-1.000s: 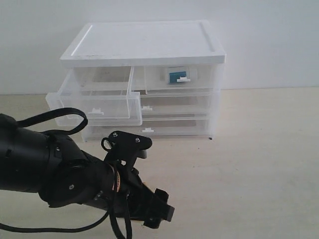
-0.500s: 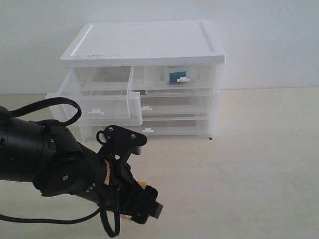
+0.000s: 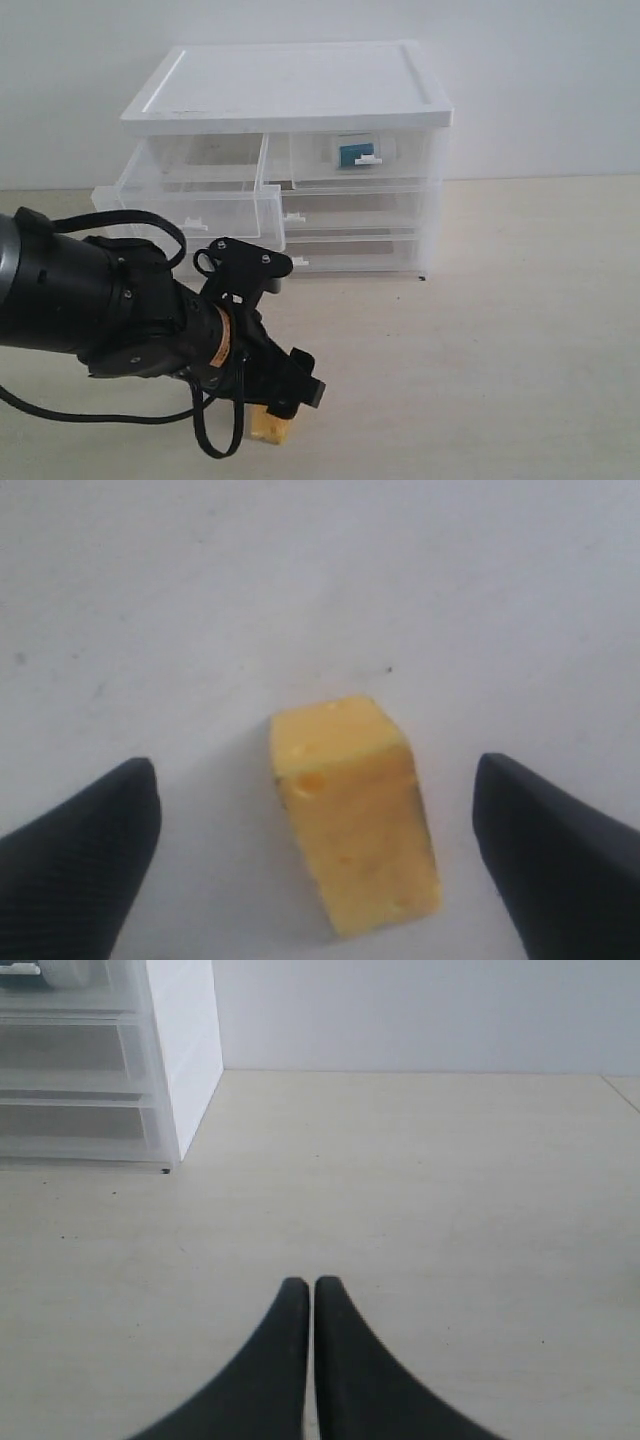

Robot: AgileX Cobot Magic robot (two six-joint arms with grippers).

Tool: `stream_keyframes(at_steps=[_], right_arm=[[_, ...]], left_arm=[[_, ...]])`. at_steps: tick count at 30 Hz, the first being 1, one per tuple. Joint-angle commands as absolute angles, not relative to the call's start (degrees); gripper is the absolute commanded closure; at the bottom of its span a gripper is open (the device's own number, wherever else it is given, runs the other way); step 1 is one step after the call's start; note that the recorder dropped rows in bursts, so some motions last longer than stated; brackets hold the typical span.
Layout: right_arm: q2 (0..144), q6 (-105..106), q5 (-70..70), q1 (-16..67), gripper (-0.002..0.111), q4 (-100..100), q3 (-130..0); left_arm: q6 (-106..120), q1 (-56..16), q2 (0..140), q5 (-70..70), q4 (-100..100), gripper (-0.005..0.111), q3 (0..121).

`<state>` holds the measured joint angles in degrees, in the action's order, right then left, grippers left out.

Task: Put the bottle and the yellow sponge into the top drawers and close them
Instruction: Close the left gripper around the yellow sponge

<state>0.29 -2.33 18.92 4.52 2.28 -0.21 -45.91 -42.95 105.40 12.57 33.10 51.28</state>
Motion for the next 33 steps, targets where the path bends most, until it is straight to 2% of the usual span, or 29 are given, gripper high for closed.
stream_keyframes(at_steps=[1, 9, 13, 16, 18, 24, 29, 33], right_arm=[[0.0, -2.4, 18.5, 4.6, 0.108, 2.2, 0.0], [0.0, -2.4, 18.5, 4.6, 0.108, 2.2, 0.0], [0.0, -2.4, 18.5, 4.6, 0.108, 2.2, 0.0], [0.0, -2.4, 18.5, 4.6, 0.108, 2.2, 0.0], [0.0, -2.4, 18.5, 4.6, 0.108, 2.2, 0.0], [0.0, -2.4, 18.5, 4.6, 0.108, 2.2, 0.0], [0.0, -2.4, 18.5, 4.6, 0.108, 2.2, 0.0], [0.0, -2.4, 18.5, 4.6, 0.108, 2.2, 0.0]], left_arm=[[-48.8, -41.8, 106.5, 12.4, 34.5, 0.027, 51.6], [-49.0, -41.9, 109.1, 8.2, 34.3, 0.027, 51.6], [-49.0, -41.9, 109.1, 7.5, 34.3, 0.031, 51.6], [-49.0, -41.9, 109.1, 7.6, 34.3, 0.041, 51.6], [-49.3, -41.9, 109.1, 7.7, 34.3, 0.054, 51.6], [-49.2, -41.9, 109.1, 7.9, 36.1, 0.103, 51.6], [-48.4, -42.3, 107.2, 11.2, 36.9, 0.102, 51.5], [-45.1, -45.4, 103.3, 15.8, 36.6, 0.102, 51.3]])
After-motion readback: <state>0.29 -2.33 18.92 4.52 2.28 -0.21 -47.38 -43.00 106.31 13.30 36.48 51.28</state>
